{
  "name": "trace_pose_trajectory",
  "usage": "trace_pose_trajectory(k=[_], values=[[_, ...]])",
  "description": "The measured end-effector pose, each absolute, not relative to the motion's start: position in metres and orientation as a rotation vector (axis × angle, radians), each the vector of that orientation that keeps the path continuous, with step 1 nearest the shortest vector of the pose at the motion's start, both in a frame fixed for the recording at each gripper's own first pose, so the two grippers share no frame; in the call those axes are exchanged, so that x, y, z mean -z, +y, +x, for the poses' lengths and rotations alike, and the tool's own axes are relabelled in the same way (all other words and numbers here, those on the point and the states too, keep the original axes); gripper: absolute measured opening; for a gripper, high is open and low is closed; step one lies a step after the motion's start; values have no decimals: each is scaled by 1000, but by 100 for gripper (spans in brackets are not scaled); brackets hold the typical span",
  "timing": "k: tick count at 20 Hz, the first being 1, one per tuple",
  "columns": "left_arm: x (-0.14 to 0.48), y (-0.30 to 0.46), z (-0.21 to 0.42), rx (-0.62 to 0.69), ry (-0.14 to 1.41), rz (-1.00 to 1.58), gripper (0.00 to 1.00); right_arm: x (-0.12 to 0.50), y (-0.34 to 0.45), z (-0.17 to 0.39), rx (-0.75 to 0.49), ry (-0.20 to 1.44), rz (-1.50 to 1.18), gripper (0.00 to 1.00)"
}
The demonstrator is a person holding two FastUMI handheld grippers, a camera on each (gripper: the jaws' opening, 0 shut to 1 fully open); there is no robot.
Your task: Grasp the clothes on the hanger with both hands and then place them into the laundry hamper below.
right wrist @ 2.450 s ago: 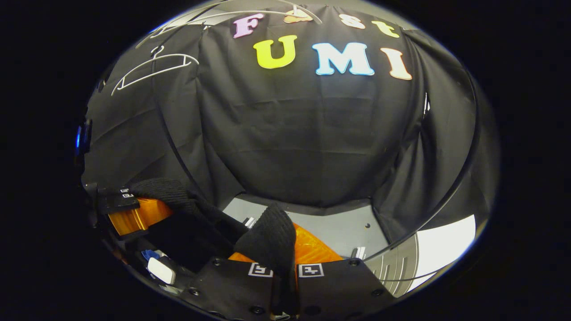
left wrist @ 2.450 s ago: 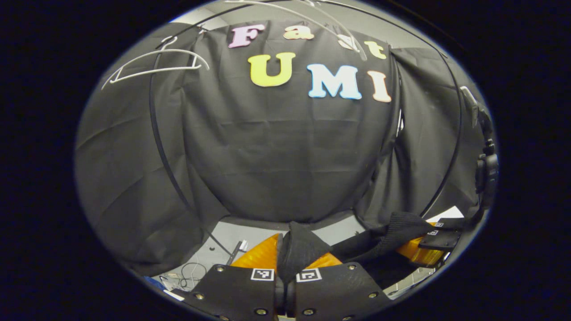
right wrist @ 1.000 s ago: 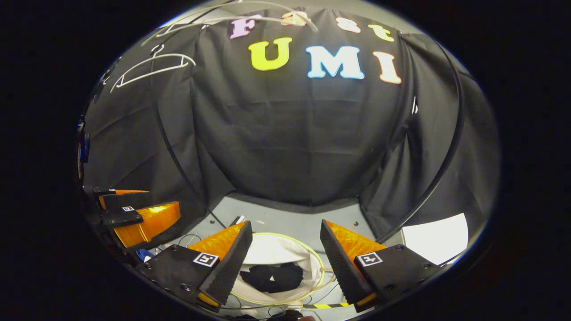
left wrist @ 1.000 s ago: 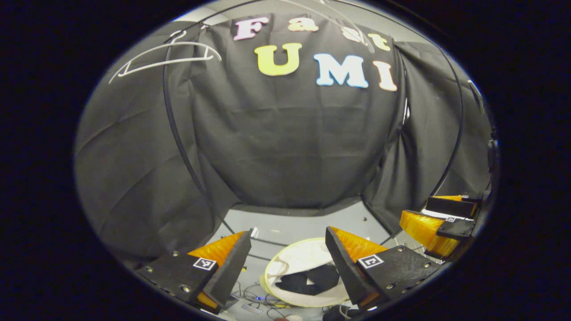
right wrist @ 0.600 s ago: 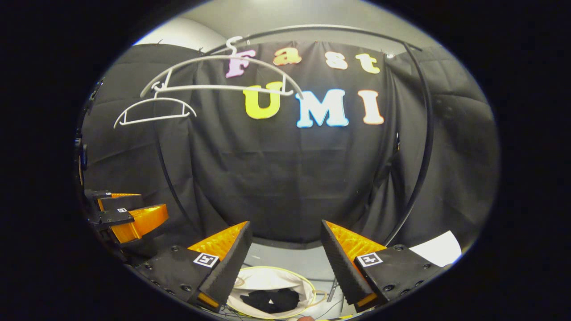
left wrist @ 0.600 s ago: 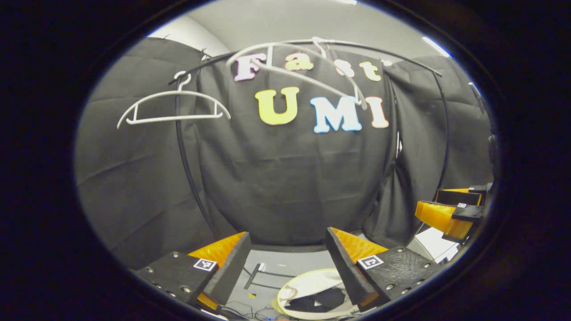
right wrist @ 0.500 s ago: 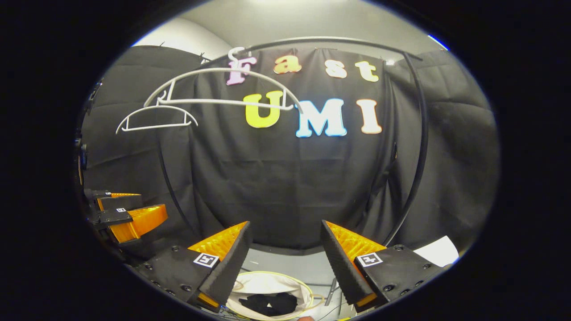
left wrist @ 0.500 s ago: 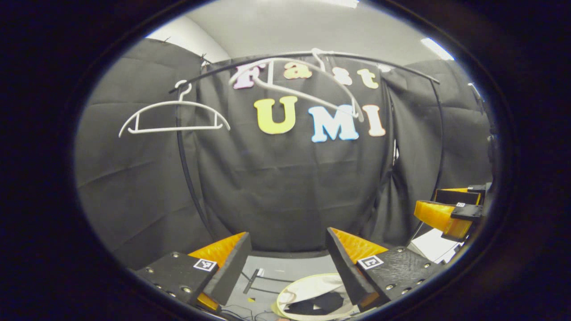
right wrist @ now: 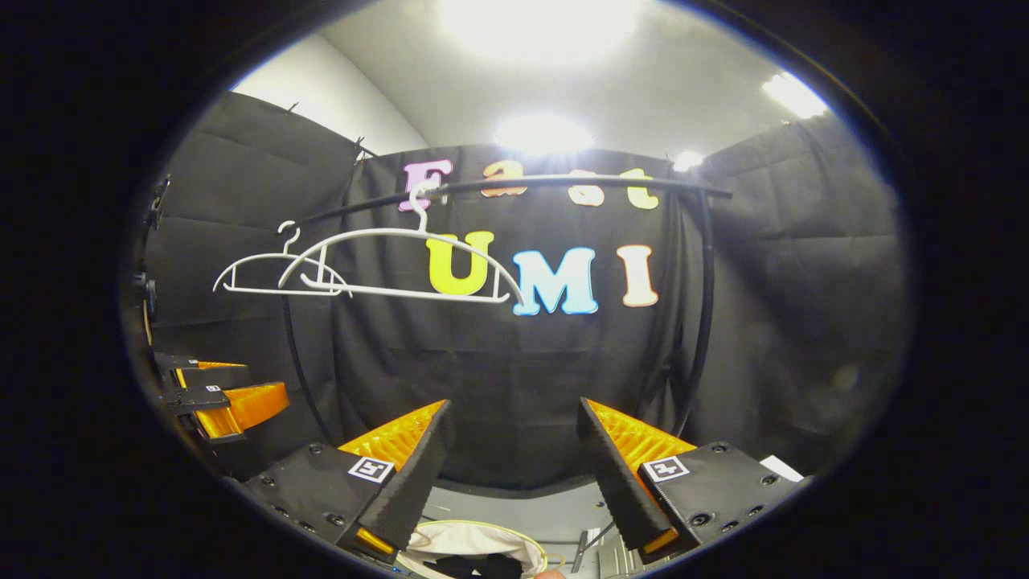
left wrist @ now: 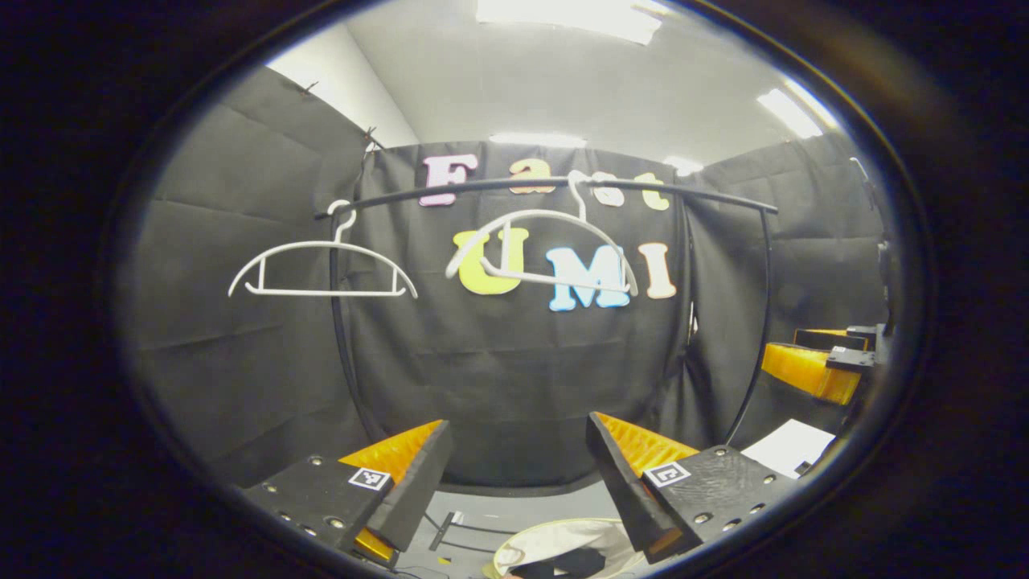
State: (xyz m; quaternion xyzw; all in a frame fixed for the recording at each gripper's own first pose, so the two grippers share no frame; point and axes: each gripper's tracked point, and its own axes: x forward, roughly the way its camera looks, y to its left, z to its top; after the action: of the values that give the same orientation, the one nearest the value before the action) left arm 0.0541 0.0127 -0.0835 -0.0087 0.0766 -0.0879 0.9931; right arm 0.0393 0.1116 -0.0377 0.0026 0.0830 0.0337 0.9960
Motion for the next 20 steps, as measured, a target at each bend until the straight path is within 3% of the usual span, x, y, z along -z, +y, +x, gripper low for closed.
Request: trace_pose_trajectory(k=[2,8,20], values=[[63,20,48,171,122,-14,100,24,108,31,-67,149,9,96],[17,26,24,150,52,9,100,-7,75,4,-37,78,16,93],[-11,27,-40,97,12,19,100,-20,0,-59,27,26,9,96]])
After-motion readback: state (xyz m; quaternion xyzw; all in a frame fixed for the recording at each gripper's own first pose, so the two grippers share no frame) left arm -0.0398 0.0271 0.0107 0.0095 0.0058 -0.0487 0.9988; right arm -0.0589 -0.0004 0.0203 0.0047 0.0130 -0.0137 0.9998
